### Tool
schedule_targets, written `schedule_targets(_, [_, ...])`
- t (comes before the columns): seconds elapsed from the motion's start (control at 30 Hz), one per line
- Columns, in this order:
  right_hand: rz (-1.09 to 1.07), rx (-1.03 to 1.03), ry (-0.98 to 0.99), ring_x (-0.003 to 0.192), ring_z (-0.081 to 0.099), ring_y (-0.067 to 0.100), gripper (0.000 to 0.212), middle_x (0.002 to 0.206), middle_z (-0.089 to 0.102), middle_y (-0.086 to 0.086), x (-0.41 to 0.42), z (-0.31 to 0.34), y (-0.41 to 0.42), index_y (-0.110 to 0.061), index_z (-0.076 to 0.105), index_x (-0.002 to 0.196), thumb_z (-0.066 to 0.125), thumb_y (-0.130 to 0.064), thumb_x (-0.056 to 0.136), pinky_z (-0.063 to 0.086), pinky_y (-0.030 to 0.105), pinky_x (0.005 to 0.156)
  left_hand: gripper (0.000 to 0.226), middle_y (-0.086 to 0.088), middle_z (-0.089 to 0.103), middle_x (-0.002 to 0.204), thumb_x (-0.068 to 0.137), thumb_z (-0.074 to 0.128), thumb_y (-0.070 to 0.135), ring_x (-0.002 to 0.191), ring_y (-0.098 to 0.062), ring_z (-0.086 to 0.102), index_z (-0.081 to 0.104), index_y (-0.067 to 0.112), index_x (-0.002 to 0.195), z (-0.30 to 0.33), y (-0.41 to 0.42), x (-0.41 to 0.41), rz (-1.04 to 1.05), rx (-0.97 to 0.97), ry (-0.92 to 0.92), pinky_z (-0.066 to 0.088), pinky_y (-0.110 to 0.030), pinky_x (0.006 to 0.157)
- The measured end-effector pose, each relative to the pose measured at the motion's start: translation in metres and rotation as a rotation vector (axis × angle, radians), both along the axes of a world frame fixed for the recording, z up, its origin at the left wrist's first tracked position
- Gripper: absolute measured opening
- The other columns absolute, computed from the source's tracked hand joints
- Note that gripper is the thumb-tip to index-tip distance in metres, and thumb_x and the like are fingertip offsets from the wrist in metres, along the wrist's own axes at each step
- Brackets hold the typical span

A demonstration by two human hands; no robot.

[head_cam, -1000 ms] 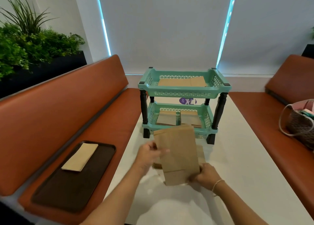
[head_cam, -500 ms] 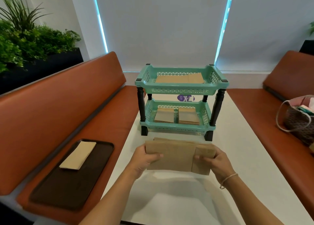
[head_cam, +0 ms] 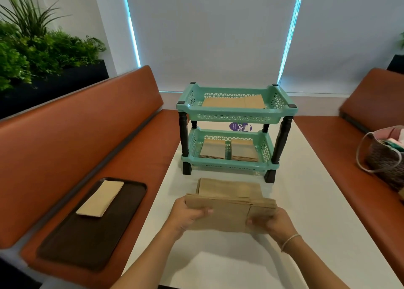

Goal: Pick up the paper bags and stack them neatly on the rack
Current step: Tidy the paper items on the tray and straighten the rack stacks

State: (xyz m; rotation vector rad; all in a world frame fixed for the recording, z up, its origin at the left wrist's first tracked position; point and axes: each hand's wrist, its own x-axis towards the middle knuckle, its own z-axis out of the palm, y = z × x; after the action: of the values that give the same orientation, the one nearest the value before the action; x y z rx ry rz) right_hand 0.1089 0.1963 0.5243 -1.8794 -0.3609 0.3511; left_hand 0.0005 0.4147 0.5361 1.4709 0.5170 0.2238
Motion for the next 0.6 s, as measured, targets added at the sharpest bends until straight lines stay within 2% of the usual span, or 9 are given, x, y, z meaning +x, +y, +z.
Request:
schedule_targets(0.07, [0.024, -0.092, 0.007, 0.058, 0.061, -0.008, 0.03, 0.058, 0.067, -0.019, -0.006, -0.01, -0.003, -0.023, 0.069, 0.065, 0.078, 0.005, 0.063, 0.047, 0.008, 0.057, 0.037, -0.005, 0.073, 0.09, 0.065, 0.08, -0.007, 0.086, -0.018, 0.069, 0.067, 0.01, 0.095, -0.007, -0.005, -0.006, -0.026, 0.002, 0.034, 0.055, -0.021, 0.068])
schedule_targets(0.13, [0.036, -0.153, 0.031, 0.064, 0.063, 0.004, 0.02, 0.063, 0.07, -0.01, -0.008, -0.014, -0.005, -0.023, 0.07, 0.066, 0.081, -0.006, 0.062, 0.05, 0.017, 0.059, 0.039, -0.002, 0.073, 0.094, 0.066, 0.08, -0.004, 0.085, -0.011, 0.069, 0.068, 0.014, 0.099, -0.013, -0.009, -0.011, -0.05, 0.004, 0.051, 0.053, -0.018, 0.067])
schedule_targets(0.23, [0.061, -0.215, 0.008, 0.072, 0.065, 0.014, 0.018, 0.073, 0.07, -0.004, 0.001, -0.003, -0.002, -0.023, 0.069, 0.07, 0.082, -0.012, 0.064, 0.05, 0.022, 0.062, 0.039, 0.001, 0.073, 0.093, 0.069, 0.079, -0.003, 0.082, -0.006, 0.069, 0.068, 0.011, 0.103, -0.005, -0.006, -0.01, -0.041, 0.013, 0.053, 0.052, -0.015, 0.064])
schedule_targets(0.33, [0.05, -0.038, 0.074, 0.08, 0.066, 0.018, 0.027, 0.084, 0.071, 0.004, 0.008, 0.029, 0.006, -0.018, 0.069, 0.081, 0.082, -0.001, 0.065, 0.055, 0.022, 0.066, 0.036, 0.001, 0.074, 0.088, 0.069, 0.077, -0.006, 0.08, -0.008, 0.069, 0.067, 0.01, 0.099, 0.022, 0.003, -0.001, -0.005, 0.021, 0.012, 0.053, -0.017, 0.065])
schedule_targets(0.47, [0.05, 0.253, 0.181, 0.088, 0.066, 0.027, 0.032, 0.095, 0.07, 0.011, 0.015, 0.082, 0.025, -0.011, 0.067, 0.092, 0.076, 0.008, 0.068, 0.058, 0.038, 0.074, 0.03, 0.002, 0.072, 0.083, 0.071, 0.073, -0.01, 0.071, -0.006, 0.068, 0.064, 0.014, 0.089, 0.075, 0.017, 0.015, 0.156, 0.01, -0.169, 0.055, -0.017, 0.063])
schedule_targets(0.53, [0.035, 0.359, 0.196, 0.088, 0.066, 0.029, 0.031, 0.096, 0.07, 0.013, 0.018, 0.106, 0.035, -0.008, 0.067, 0.093, 0.073, 0.01, 0.069, 0.057, 0.04, 0.076, 0.028, 0.002, 0.073, 0.084, 0.073, 0.071, -0.008, 0.077, -0.012, 0.068, 0.062, 0.012, 0.09, 0.101, 0.023, 0.021, 0.213, -0.014, -0.272, 0.056, -0.021, 0.07])
schedule_targets(0.6, [0.025, 0.45, 0.197, 0.085, 0.066, 0.026, 0.033, 0.095, 0.069, 0.012, 0.02, 0.129, 0.044, -0.007, 0.065, 0.097, 0.07, 0.012, 0.071, 0.058, 0.034, 0.072, 0.028, -0.005, 0.073, 0.093, 0.073, 0.071, -0.005, 0.087, -0.02, 0.067, 0.061, 0.01, 0.094, 0.125, 0.029, 0.027, 0.242, -0.07, -0.355, 0.055, -0.031, 0.08])
